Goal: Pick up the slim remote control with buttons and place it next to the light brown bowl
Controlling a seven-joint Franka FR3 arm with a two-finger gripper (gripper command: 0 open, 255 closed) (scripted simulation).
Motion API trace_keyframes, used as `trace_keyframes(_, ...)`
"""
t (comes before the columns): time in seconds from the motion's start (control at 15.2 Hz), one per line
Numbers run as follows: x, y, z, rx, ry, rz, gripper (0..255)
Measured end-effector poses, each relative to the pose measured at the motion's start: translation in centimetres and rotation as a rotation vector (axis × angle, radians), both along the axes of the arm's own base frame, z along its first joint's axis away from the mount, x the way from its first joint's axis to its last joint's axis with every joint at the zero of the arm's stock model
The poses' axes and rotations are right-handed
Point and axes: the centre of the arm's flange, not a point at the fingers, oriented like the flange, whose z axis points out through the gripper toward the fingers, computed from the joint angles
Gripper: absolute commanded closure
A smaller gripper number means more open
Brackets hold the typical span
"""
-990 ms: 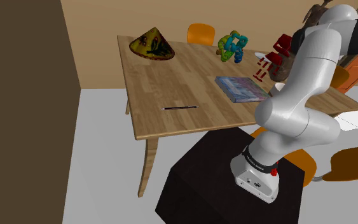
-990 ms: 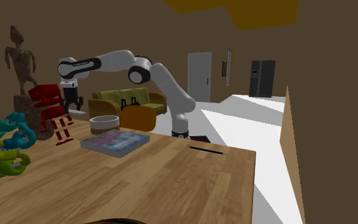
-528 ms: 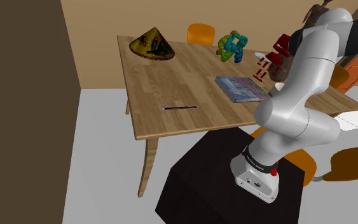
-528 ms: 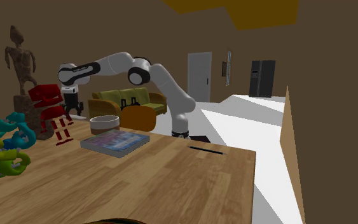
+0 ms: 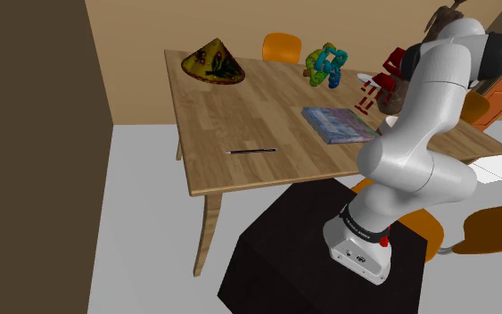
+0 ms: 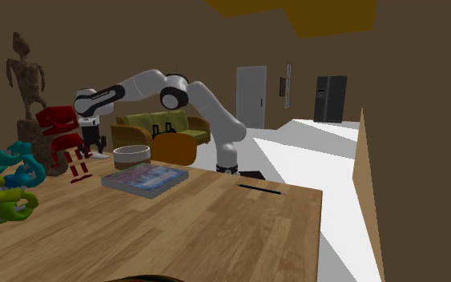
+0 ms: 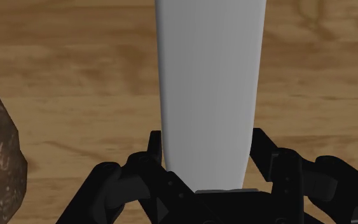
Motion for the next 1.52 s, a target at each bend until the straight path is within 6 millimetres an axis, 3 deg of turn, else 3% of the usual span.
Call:
trace_keyframes(0.2,0.1,0.0,-1.3,0.0,0.0,0.0,255)
trace_keyframes(0.53,0.0,0.1,-1.6,0.0,0.0,0.0,255)
trace_keyframes(0.59,0.0,0.1,-1.6,0.0,0.0,0.0,0)
trace_keyframes(0.99,0.0,0.1,-1.6,-0.001,0.0,0.0,0)
trace_keyframes(1.25,0.1,0.2,2.4,-0.002,0.0,0.0,0)
trace_keyframes(1.52,0.0,0.1,3.4,-0.001,0.0,0.0,0)
